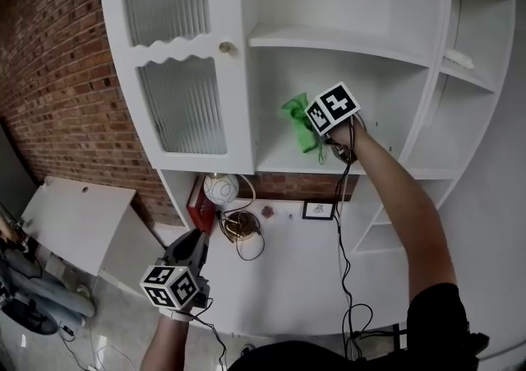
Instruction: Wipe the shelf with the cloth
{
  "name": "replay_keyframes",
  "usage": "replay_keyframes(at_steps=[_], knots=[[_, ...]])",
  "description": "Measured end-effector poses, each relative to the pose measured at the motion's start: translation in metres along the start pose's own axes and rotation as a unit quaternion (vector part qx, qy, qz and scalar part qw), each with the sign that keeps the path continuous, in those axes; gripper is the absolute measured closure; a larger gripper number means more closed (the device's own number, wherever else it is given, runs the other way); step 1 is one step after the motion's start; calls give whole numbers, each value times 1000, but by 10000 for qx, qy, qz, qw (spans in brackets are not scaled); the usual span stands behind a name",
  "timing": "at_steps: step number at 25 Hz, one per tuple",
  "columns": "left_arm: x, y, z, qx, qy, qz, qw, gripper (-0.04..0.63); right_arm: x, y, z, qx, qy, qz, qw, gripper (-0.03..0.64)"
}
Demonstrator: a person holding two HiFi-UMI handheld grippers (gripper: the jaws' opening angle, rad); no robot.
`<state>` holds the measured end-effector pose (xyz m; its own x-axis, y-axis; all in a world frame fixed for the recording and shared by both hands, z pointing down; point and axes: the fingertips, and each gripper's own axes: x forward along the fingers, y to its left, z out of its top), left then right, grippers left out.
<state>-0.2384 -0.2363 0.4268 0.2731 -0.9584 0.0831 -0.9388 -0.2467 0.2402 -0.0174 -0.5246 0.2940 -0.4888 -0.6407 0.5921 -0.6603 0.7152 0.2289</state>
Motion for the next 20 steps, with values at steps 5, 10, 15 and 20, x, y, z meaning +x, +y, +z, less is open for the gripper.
replay_keyframes(at_steps=[5, 10, 15, 20], knots=[[-30, 18, 5, 16, -81, 306, 9995, 531, 18, 56, 34, 2152, -625, 2073, 9523, 574], [-53, 39, 0, -126, -88, 606, 9980, 531, 49, 86, 18, 2814, -293, 2734, 9194, 574], [-51, 42, -3, -108, -16, 615, 9980, 531, 64, 89, 6, 2095, 135, 2183, 9530, 574], [-37, 37, -7, -104, 64, 468, 9988, 531, 64, 72, -19, 1477, 568, 1691, 9728, 572]])
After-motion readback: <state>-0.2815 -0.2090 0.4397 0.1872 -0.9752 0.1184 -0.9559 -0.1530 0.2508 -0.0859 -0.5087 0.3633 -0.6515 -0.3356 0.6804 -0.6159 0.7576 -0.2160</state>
